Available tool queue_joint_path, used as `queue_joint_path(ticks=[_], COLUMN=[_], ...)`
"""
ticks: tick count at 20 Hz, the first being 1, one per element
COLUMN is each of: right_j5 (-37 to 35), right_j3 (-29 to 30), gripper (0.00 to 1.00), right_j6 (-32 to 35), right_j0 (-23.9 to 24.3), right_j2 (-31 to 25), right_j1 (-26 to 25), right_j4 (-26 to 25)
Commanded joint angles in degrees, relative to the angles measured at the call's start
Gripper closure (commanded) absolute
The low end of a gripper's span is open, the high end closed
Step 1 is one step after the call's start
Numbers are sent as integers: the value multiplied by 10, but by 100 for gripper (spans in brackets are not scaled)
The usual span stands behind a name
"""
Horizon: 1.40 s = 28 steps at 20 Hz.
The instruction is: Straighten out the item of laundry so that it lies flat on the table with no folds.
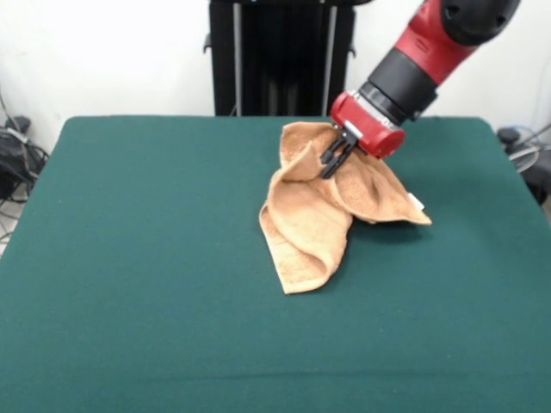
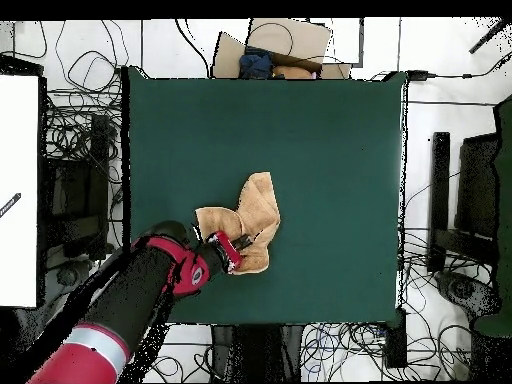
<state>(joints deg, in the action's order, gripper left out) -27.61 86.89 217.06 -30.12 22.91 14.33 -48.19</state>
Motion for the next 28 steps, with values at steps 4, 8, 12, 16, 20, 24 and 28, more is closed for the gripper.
queue_joint_path(ticks=[4,8,12,16,20,24,28], right_j5=[-4,-16,-25,-38,-54,-73,-82], right_j3=[-44,-47,-55,-73,-85,-93,-100], gripper=[100,100,100,100,100,100,100], right_j6=[-86,-97,-103,-93,-92,-94,-90], right_j0=[32,47,56,57,63,67,68], right_j2=[-121,-138,-147,-155,-163,-172,-177], right_j1=[20,32,34,25,22,23,22], right_j4=[55,66,70,73,78,91,97])
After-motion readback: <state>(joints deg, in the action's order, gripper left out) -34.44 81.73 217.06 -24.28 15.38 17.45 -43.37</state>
